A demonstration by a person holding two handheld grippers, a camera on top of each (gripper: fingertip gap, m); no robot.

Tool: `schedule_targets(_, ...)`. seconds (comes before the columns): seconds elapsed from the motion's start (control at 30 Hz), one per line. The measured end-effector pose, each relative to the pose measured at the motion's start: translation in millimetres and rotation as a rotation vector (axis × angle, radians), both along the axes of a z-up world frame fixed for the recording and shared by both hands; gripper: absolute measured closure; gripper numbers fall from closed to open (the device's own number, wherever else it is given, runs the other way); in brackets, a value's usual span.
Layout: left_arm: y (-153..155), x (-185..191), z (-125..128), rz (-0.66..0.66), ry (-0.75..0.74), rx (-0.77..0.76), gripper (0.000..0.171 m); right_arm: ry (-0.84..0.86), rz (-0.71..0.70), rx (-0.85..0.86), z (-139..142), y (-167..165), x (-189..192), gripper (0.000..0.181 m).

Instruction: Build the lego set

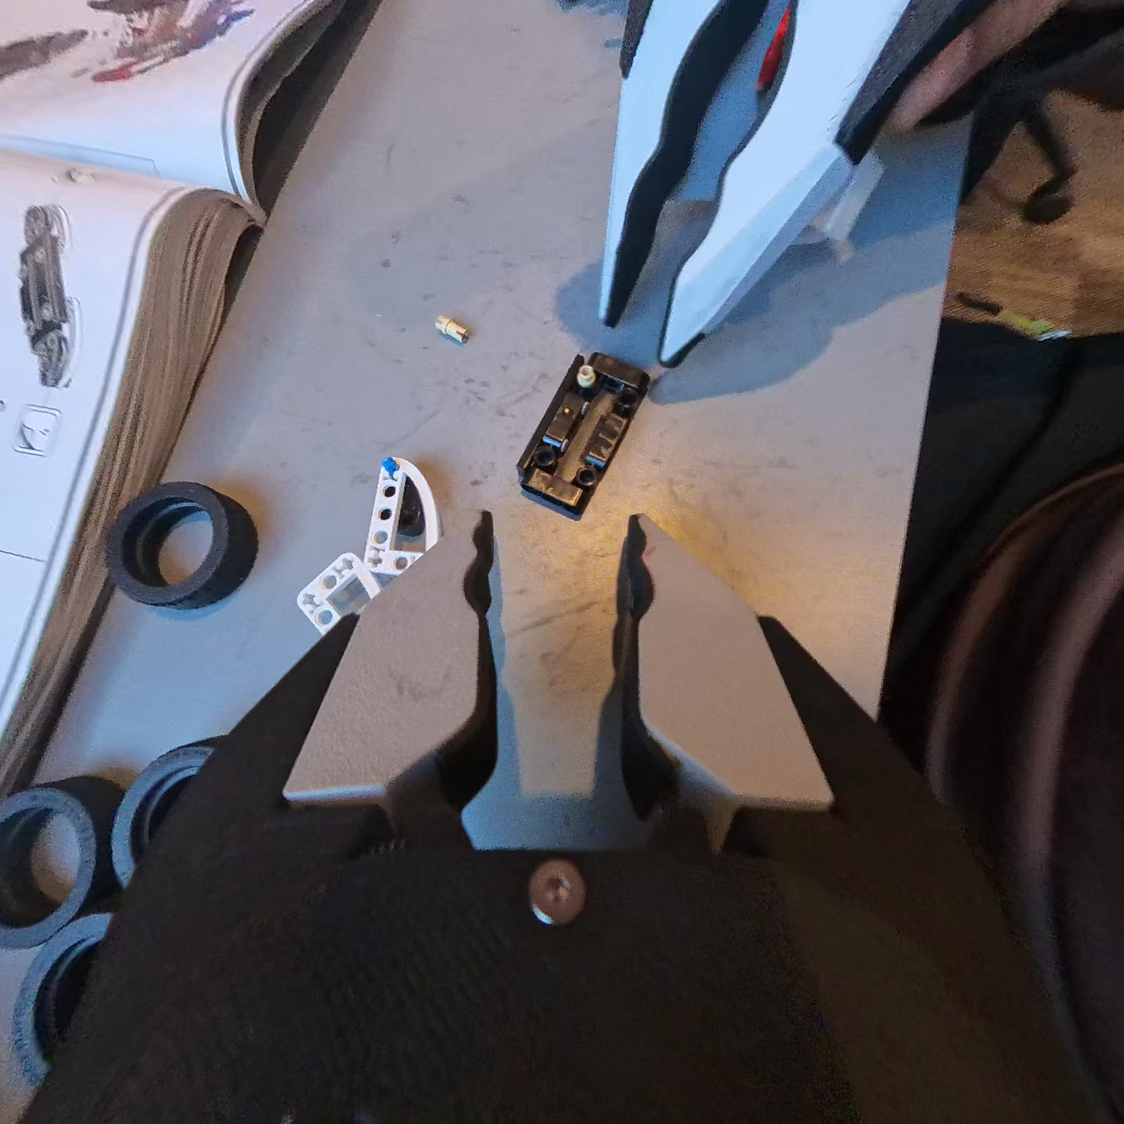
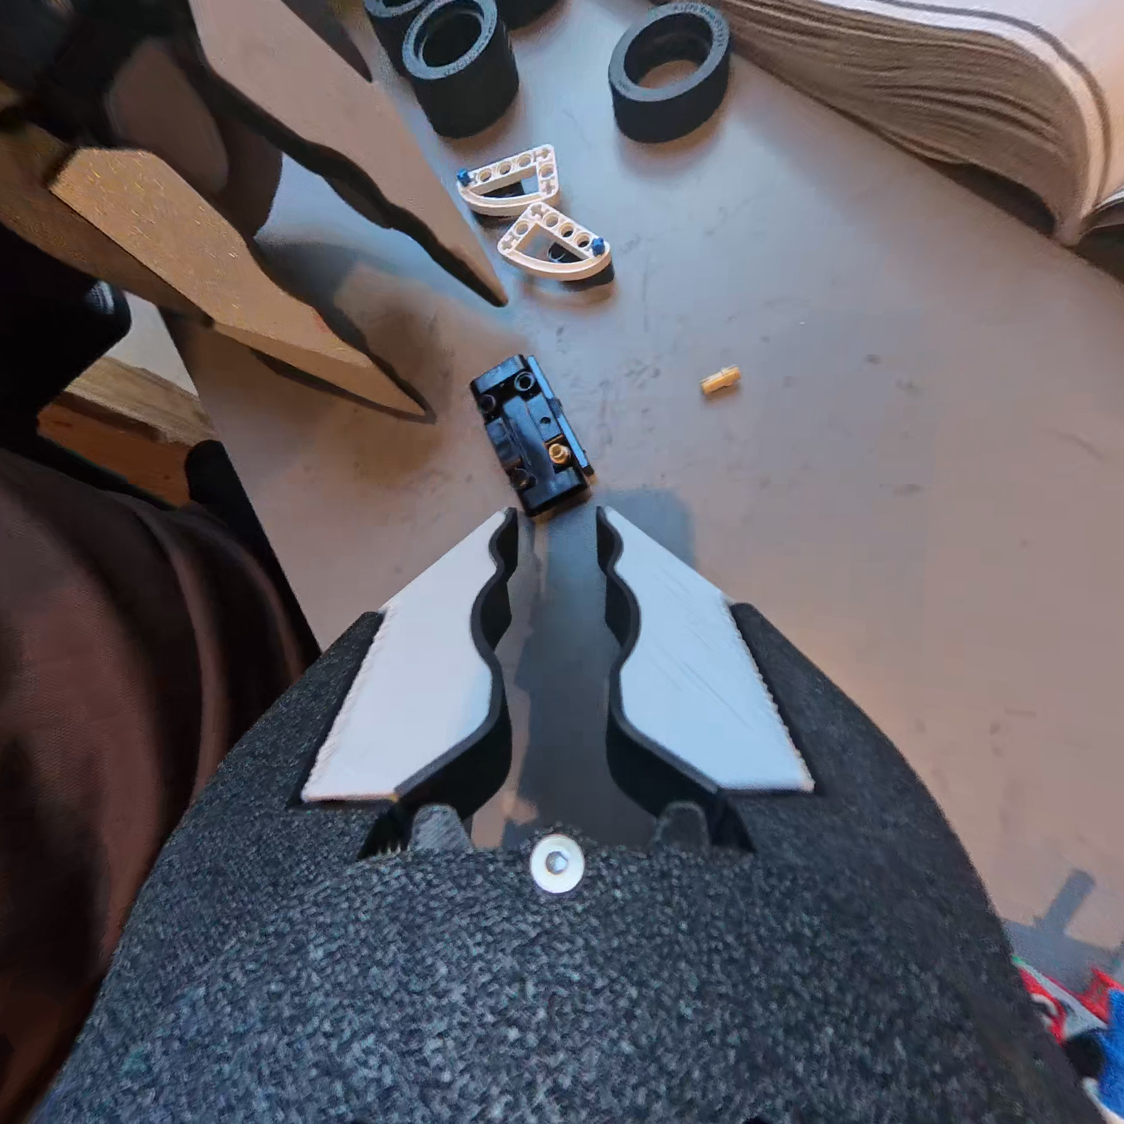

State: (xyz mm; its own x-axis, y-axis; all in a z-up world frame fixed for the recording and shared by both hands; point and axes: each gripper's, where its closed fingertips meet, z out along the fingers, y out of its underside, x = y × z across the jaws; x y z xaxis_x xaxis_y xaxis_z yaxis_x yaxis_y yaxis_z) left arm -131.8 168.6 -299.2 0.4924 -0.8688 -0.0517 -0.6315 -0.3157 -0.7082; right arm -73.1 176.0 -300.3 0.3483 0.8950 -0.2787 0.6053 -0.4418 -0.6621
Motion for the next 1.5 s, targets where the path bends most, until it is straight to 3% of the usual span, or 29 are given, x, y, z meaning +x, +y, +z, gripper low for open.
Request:
schedule_targets(0.17,12.2,3.0,-5.5,0.016,0.034,0.076,0.133,0.110,0.150,-0.088,14.8,-38.7,-22.9,0.159)
schedule_targets(0.27,24.4,-9.7,-3.6,0.068,0.071,0.135,0.139,0.116,0.098,-0.031,25.6,-26.2,-19.8,0.163)
schedule_targets(0.37,19.1,-13.6,0.5,0.075,0.038,0.118,0.139,0.084,0.015,0.010,26.3,-1.6,-7.0,0.148)
schedule_targets(0.57,9.9,-14.2,-2.5,0.080,0.024,0.111,0.138,-0.005,0.081,-0.009,-2.1,-16.8,-17.1,0.141)
schedule_targets(0.77,1.8,-21.7,4.7,0.071,-0.009,0.155,0.135,0.094,0.162,-0.051,13.3,-42.9,-34.1,0.146)
schedule_targets(0.9,3.9,-33.6,6.3,0.067,0.017,0.213,0.137,0.087,0.043,0.007,21.3,-10.7,-20.2,0.150)
schedule_targets(1.1,7.7,-36.9,5.8,0.053,0.019,0.219,0.134,-0.067,-0.213,0.100,6.0,53.7,0.5,0.151)
schedule_targets(1.37,7.2,-36.3,3.4,0.043,-0.010,0.160,0.132,-0.076,-0.280,0.100,3.5,77.7,-1.6,0.151)
schedule_targets(1.5,7.2,-36.1,0.4,0.040,0.007,0.148,0.130,-0.086,-0.282,0.046,-3.6,74.4,-0.9,0.148)
